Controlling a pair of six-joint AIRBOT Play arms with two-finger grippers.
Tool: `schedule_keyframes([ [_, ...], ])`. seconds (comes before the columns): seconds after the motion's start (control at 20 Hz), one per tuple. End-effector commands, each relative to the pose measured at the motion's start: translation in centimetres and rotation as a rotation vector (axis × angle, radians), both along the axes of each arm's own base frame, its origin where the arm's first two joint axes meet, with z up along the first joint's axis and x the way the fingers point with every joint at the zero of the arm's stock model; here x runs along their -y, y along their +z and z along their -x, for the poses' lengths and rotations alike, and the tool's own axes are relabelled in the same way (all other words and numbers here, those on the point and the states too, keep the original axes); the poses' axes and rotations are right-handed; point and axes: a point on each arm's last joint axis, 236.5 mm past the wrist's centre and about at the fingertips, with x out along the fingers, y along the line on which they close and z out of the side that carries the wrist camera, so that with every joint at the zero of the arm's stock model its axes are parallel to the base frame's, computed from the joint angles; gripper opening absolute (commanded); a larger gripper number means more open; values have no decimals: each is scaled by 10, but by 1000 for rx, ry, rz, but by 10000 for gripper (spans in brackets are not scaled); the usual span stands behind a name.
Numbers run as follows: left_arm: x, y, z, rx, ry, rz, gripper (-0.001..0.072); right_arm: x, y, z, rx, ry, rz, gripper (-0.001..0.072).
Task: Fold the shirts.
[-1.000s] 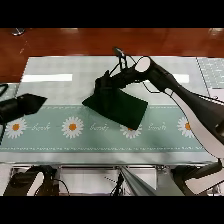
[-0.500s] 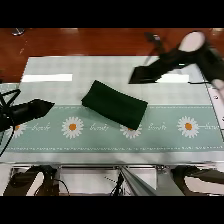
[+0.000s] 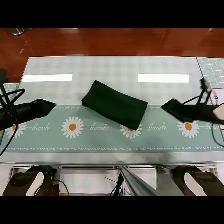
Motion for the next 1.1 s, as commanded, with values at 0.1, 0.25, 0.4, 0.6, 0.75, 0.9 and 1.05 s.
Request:
schedule_keyframes([
  [0.1, 1, -11, -5, -36, -7, 8, 25, -66, -52, 2, -93, 45, -207, 623],
  [0.25, 2, -16, -6, -56, -7, 13, 26, -89, -63, -19, -131, 110, -226, 622],
  [0.4, 2, -16, -7, -57, -7, 16, 25, -105, -78, -26, -219, 174, -252, 622],
  [0.6, 2, -16, -7, -57, -6, 16, 25, -133, -88, -29, -268, 280, -264, 533],
  [0.75, 3, -15, -7, -57, -6, 22, 25, -155, -59, -47, -160, 446, -261, 25],
  [0.9, 4, -15, -7, -55, -7, 26, 25, -167, -4, -72, -60, 586, -227, 24],
  [1.05, 4, -15, -7, -55, -7, 27, 26, -176, 69, -105, 76, 649, -189, 24],
])
